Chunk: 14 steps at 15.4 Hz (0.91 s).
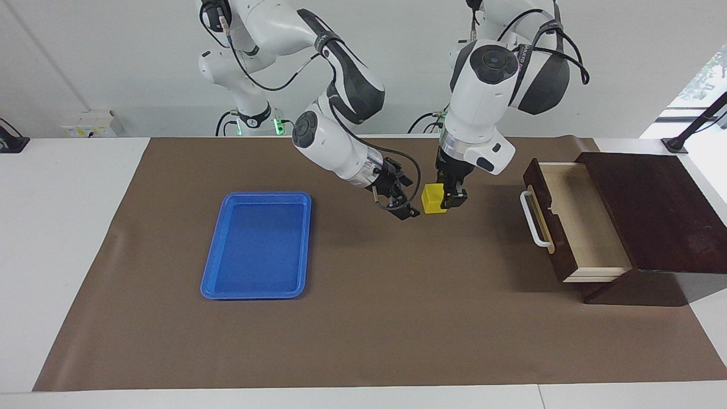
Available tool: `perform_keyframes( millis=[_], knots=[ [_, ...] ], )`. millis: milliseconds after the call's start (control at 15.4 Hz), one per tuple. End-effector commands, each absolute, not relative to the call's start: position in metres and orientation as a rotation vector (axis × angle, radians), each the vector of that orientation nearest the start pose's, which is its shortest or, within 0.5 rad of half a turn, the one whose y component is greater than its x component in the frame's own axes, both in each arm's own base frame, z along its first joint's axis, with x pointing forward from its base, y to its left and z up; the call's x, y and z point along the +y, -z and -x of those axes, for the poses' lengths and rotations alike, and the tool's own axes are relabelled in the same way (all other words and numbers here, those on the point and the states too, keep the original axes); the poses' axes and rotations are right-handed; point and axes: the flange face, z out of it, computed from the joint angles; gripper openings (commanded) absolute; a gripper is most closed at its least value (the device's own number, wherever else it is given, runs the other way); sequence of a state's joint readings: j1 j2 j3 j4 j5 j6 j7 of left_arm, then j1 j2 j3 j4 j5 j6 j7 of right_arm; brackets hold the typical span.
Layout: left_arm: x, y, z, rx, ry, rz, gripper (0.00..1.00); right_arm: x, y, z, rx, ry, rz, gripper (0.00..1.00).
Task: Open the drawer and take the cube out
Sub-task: 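Carry the cube toward the right gripper while the right gripper reaches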
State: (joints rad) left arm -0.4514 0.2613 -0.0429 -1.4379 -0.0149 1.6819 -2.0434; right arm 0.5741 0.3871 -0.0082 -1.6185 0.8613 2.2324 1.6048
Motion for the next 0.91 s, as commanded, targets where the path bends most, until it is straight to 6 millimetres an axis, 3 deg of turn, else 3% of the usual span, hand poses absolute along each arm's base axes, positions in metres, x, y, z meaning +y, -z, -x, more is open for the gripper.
perform_keyframes(
  millis=[0,130,325,845],
  knots=[
    [-0.316,-0.540,-0.562,-2.187,-0.064,2.242,0.00,0.405,-0.444,-0.577,1.737,-0.708,1.828,1.00],
    [-0.318,-0.539,-0.561,-2.187,-0.067,2.241,0.00,0.416,-0.444,-0.571,1.737,-0.709,1.829,1.00],
    [-0.318,-0.538,-0.561,-2.187,-0.065,2.238,0.00,0.416,-0.444,-0.571,1.735,-0.716,1.838,1.00],
    [-0.317,-0.538,-0.561,-2.184,-0.062,2.236,0.00,0.388,-0.444,-0.593,1.770,-0.708,1.777,1.00]
  ],
)
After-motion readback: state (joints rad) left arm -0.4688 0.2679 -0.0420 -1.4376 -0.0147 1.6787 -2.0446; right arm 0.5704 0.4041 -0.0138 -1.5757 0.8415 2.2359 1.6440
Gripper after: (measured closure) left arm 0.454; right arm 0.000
